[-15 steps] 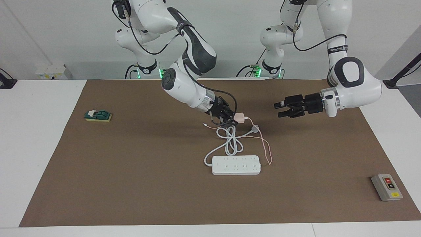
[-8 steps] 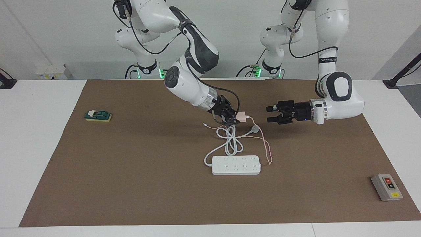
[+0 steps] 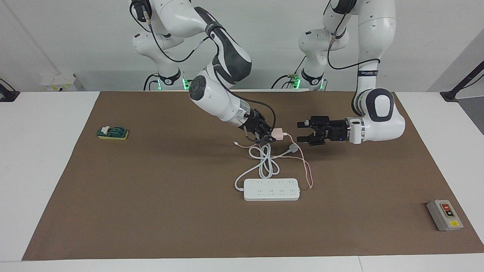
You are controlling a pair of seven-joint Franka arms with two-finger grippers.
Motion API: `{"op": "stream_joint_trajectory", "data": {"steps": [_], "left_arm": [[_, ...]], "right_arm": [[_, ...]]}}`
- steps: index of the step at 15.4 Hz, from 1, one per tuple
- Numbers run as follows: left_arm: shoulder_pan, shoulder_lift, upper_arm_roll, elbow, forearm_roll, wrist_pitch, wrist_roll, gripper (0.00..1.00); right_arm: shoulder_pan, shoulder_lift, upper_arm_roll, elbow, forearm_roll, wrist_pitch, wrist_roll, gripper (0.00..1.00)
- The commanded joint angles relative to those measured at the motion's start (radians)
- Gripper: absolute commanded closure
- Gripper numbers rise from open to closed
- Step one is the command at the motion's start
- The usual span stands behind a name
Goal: Plug charger into power strip
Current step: 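Grasp the pink charger with the left gripper from the right gripper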
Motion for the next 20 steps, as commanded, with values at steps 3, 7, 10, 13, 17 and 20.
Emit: {"op": "stream_joint_trajectory", "data": {"steps": [3, 7, 10, 13, 17, 20], "left_arm": [[-0.046, -0.012, 0.011, -0.059, -0.033, 0.051, 0.027, 0.0], [-0.083, -0.012, 0.01, -0.059, -0.085, 0.074, 0.027, 0.0], [-0.105, -0.01, 0.01, -0.057, -0.12, 0.097, 0.037, 0.02], [-0.106, -0.009, 0.01, -0.054, -0.124, 0.099, 0.08, 0.15], [-0.105, -0.009, 0.011, -0.054, -0.124, 0.099, 0.131, 0.28], [-0.1, -0.01, 0.013, -0.056, -0.124, 0.099, 0.148, 0.32]], "right_arm": [[-0.007, 0.013, 0.002, 0.028, -0.026, -0.004, 0.034, 1.0], [-0.009, 0.016, 0.002, 0.029, -0.025, -0.004, 0.037, 1.0], [-0.009, 0.016, 0.002, 0.031, -0.025, -0.005, 0.037, 1.0], [-0.009, 0.016, 0.002, 0.031, -0.025, -0.005, 0.037, 1.0], [-0.01, 0.016, 0.002, 0.031, -0.025, -0.008, 0.037, 1.0], [-0.01, 0.016, 0.002, 0.031, -0.025, -0.008, 0.037, 1.0]]}}
